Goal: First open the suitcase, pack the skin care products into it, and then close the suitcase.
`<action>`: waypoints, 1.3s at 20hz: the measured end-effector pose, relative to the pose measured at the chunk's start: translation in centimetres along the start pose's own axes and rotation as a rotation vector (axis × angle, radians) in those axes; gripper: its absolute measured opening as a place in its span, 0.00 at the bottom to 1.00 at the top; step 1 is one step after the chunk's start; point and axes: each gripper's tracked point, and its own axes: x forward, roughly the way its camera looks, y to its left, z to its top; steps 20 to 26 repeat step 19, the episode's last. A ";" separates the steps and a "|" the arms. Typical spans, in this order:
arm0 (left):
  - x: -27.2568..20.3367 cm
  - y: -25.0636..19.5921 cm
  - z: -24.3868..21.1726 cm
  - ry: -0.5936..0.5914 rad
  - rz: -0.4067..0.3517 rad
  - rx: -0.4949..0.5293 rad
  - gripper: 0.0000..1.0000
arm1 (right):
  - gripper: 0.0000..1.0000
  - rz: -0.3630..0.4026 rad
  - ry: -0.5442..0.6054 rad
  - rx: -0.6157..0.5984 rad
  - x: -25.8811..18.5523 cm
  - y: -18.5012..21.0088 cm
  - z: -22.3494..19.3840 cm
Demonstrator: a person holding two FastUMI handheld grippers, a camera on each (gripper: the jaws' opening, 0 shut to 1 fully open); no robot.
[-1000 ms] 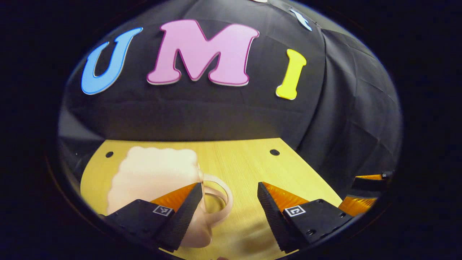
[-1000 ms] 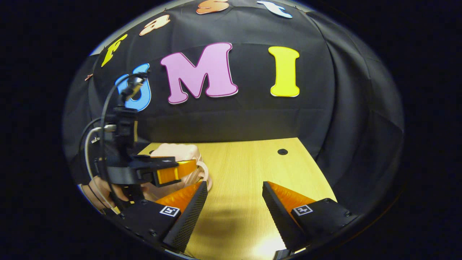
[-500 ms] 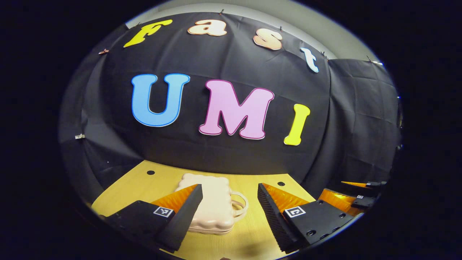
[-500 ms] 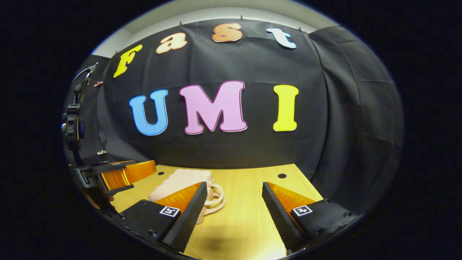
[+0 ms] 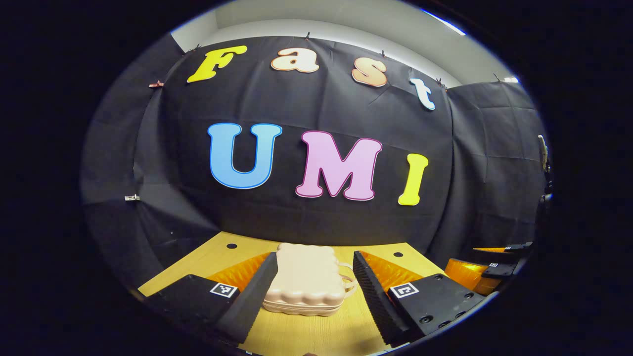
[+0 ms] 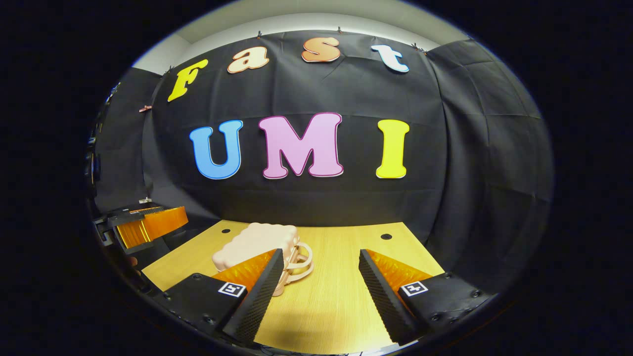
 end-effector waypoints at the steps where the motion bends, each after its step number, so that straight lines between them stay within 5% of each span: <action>1: -0.2 -0.6 -0.2 -0.005 -0.008 0.007 0.96 | 0.97 0.003 0.003 0.003 0.0 0.1 -0.1; 26: -0.8 -4.2 -2.8 0.023 -0.047 0.033 0.96 | 0.97 0.040 0.045 0.001 -2.1 0.6 -1.5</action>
